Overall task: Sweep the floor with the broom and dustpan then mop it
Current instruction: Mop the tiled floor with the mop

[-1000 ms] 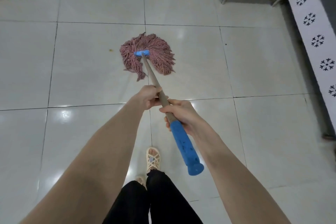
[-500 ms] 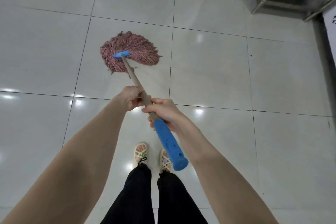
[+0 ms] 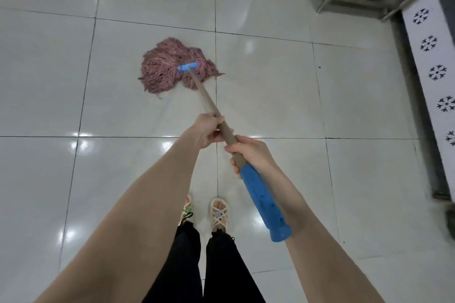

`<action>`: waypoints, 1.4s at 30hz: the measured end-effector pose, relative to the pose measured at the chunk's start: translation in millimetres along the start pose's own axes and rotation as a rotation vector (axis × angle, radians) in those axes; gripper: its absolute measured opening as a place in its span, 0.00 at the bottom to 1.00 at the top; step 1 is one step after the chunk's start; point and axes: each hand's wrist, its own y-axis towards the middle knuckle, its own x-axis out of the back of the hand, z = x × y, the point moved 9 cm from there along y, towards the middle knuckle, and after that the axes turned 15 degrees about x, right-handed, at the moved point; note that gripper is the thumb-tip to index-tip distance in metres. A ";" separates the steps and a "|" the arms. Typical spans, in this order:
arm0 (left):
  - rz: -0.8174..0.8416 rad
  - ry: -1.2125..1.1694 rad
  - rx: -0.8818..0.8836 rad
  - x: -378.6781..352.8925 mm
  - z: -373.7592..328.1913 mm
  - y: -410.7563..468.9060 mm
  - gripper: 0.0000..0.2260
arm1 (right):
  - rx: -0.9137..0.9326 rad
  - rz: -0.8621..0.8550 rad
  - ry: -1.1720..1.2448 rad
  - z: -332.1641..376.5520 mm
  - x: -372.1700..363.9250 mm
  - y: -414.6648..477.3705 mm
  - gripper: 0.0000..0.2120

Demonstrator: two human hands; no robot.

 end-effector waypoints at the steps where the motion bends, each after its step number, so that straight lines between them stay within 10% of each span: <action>1: 0.014 0.023 0.009 -10.3 1.9 1.7 0.07 | -0.002 -0.032 0.016 -2.1 7.3 -2.3 0.11; 8: 0.069 0.212 0.067 -63.8 12.3 2.1 0.10 | 0.013 -0.159 0.190 -7.9 36.5 -13.6 0.11; 27: -0.076 -0.121 -0.012 11.5 -13.5 2.2 0.06 | -0.009 0.210 0.054 20.5 0.2 21.9 0.22; 42: -0.060 -0.048 0.012 107.4 -279.6 65.1 0.09 | -0.015 0.174 0.108 188.1 -126.6 211.4 0.22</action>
